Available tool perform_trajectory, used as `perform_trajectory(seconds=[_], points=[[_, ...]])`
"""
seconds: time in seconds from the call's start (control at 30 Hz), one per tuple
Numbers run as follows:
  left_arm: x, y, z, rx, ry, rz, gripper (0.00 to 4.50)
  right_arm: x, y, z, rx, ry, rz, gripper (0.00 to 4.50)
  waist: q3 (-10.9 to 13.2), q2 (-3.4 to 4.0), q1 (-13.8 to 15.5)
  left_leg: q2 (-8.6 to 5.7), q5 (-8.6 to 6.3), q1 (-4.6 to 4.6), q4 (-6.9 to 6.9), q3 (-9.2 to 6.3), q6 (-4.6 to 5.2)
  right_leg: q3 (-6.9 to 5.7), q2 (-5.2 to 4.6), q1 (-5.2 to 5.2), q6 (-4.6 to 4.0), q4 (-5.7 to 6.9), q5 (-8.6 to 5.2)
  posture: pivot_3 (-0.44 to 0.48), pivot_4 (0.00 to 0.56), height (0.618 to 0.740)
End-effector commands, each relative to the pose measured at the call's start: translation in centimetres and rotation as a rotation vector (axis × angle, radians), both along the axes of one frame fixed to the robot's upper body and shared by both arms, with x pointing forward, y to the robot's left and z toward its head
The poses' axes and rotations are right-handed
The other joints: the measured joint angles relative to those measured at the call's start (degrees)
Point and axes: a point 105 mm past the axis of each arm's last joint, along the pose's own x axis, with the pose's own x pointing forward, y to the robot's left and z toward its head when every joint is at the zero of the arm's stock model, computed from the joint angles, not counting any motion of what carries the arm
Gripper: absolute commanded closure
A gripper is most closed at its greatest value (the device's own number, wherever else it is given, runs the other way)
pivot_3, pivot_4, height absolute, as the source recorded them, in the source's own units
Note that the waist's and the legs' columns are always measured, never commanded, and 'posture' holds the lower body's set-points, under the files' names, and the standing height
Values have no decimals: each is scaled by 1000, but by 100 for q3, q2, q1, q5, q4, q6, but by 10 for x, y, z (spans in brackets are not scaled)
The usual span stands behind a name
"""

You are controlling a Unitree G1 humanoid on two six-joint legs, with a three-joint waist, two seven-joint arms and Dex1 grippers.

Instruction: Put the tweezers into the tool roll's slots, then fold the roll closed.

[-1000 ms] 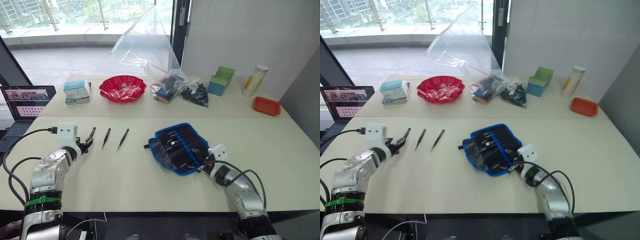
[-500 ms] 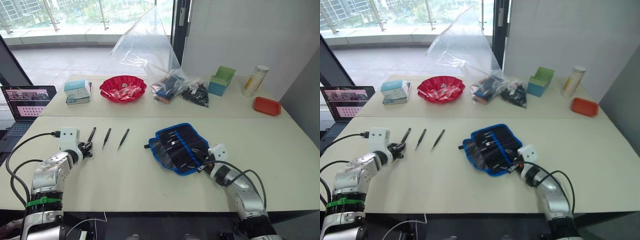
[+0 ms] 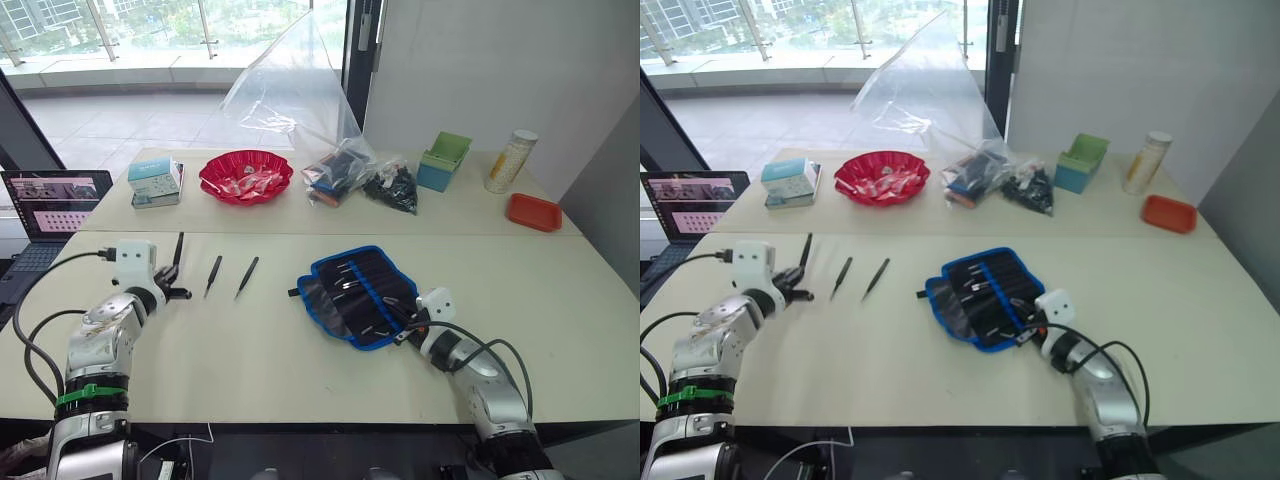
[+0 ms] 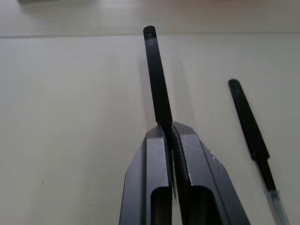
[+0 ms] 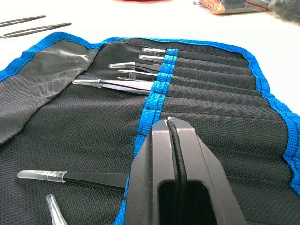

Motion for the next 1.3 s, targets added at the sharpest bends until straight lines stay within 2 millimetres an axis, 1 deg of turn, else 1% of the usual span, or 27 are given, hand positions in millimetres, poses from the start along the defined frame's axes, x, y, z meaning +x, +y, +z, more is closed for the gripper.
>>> perform_trajectory(seconds=[0.03,0.1,0.13,0.17,0.2,0.23,0.27,0.37,0.43,0.47,0.5,0.57,0.6,0.67,0.7,0.83,0.93,1.1,1.3], points=[[3,-12,49,78,-190,-67,4486,-4,3,-12,-10,44,8,4500,0,0,-3,0,0,-1,0,0,0,0,0,0,0,0,0,0,150,740],[4,-34,69,142,-273,-168,4486,-4,3,-12,-10,44,8,4500,0,0,-5,0,0,0,0,1,0,0,0,0,0,0,0,0,150,740],[3,-62,83,191,-330,-298,4486,-4,4,-12,-8,43,8,4500,0,0,-4,0,0,0,0,1,0,0,1,0,0,1,0,0,150,740],[1,-81,92,226,-368,-391,4486,-3,4,-12,-7,43,7,4500,0,-1,-2,0,1,-4,1,0,-1,-1,2,0,0,1,0,0,150,740],[1,-96,92,263,-362,-462,4486,-3,4,-12,-6,43,7,4500,0,-1,3,-1,1,-8,4,0,-2,-1,2,0,0,2,0,0,150,740],[2,-102,90,297,-338,-492,4486,-3,4,-12,-6,43,6,4500,0,-1,4,-2,2,-14,11,0,-2,-1,2,0,0,3,0,0,150,740],[1,-113,90,316,-330,-552,4486,-4,4,-12,-5,43,4,4500,0,0,1,-4,1,-16,16,0,-2,0,2,0,0,5,0,0,150,740],[-7,-140,91,327,-313,-724,4486,-4,3,-13,-6,44,1,4500,0,3,-43,-4,-1,-10,14,3,2,5,14,0,0,11,0,0,150,740],[-15,-157,82,373,-259,-855,4486,-4,2,-13,-11,44,-3,4500,0,3,-52,6,-2,-12,11,2,4,5,26,0,0,21,0,0,150,740],[-19,-165,66,405,-147,-930,4486,-4,1,-13,-12,43,-6,4500,0,3,-52,8,-1,-13,11,2,2,5,30,0,0,21,0,0,150,740],[-22,-168,54,423,-65,-970,4486,-3,0,-13,-12,42,-8,4500,1,4,-52,7,1,-14,12,2,0,5,29,0,0,22,0,0,150,740],[-25,-171,42,456,27,-1005,4486,-3,1,-12,-12,42,-8,4500,3,8,-44,4,-2,-12,14,2,5,7,29,3,0,21,0,0,150,740],[-29,-175,37,452,80,-1039,4486,-2,0,-12,-12,40,-10,4500,4,8,-39,4,-3,-12,14,1,7,8,30,4,0,20,0,0,150,740],[-40,-184,20,503,209,-1136,4486,-2,-1,-11,-13,37,-19,4500,6,10,-34,5,-3,-15,21,-3,9,7,36,6,0,19,0,0,150,740],[-43,-188,16,506,239,-1164,4486,-2,-2,-11,-13,36,-23,4500,7,12,-35,5,-4,-17,27,-7,10,8,38,7,0,18,0,0,150,740],[-44,-205,4,509,293,-1210,4486,-2,-4,-11,-14,35,-32,4500,11,17,-20,4,-7,-17,45,-13,14,7,41,20,0,16,0,0,150,740],[-42,-216,-2,496,329,-1208,4486,-3,-3,-12,-15,35,-33,4500,14,21,-19,4,-12,-22,63,-17,24,7,45,22,1,11,0,0,150,740],[-32,-221,-2,511,343,-1173,4486,-4,-3,-11,-17,34,-35,4500,16,24,-19,4,-12,-28,68,-21,24,7,47,21,1,14,0,0,150,740],[-23,-230,-1,505,343,-1175,4486,-6,-1,-12,-3,40,-41,4500,16,24,-7,-1,-12,-32,72,-24,23,7,44,22,1,14,0,0,150,740]])
